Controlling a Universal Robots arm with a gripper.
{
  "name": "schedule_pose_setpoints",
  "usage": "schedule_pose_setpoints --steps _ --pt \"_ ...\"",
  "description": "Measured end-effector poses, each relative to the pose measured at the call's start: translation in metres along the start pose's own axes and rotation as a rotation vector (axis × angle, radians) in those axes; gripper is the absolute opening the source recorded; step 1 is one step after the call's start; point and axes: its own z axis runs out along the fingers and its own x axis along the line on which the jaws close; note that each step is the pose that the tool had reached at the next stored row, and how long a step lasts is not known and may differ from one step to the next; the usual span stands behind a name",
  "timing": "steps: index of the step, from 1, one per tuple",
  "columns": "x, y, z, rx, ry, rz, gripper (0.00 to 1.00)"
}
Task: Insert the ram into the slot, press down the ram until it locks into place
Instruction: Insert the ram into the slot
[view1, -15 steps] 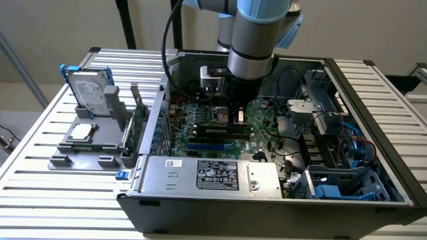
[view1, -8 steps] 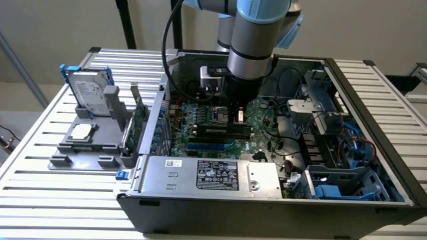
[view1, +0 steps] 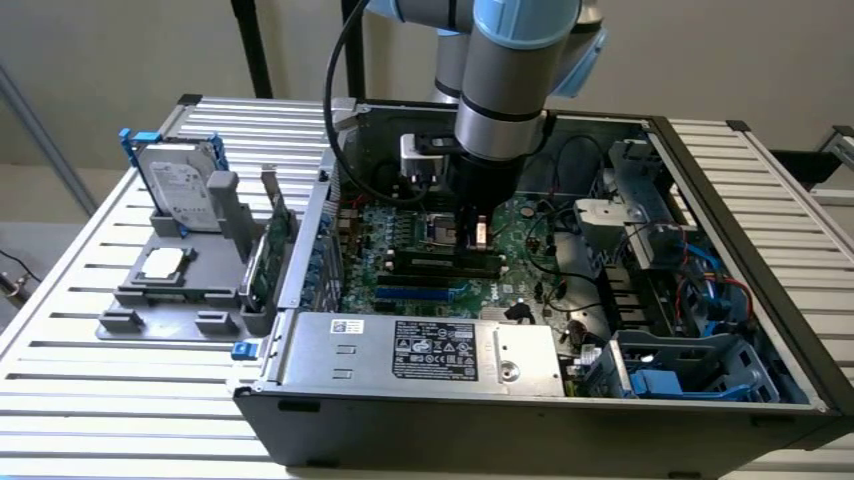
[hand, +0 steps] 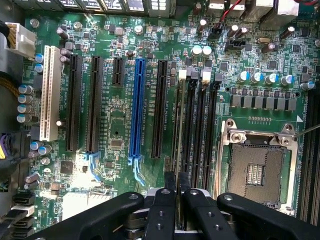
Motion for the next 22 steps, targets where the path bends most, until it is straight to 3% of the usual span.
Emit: schedule_pose_setpoints --steps 22 --pt "-0.0004 0.0002 0.0022 -0.0003 -0.0006 0.016 0.13"
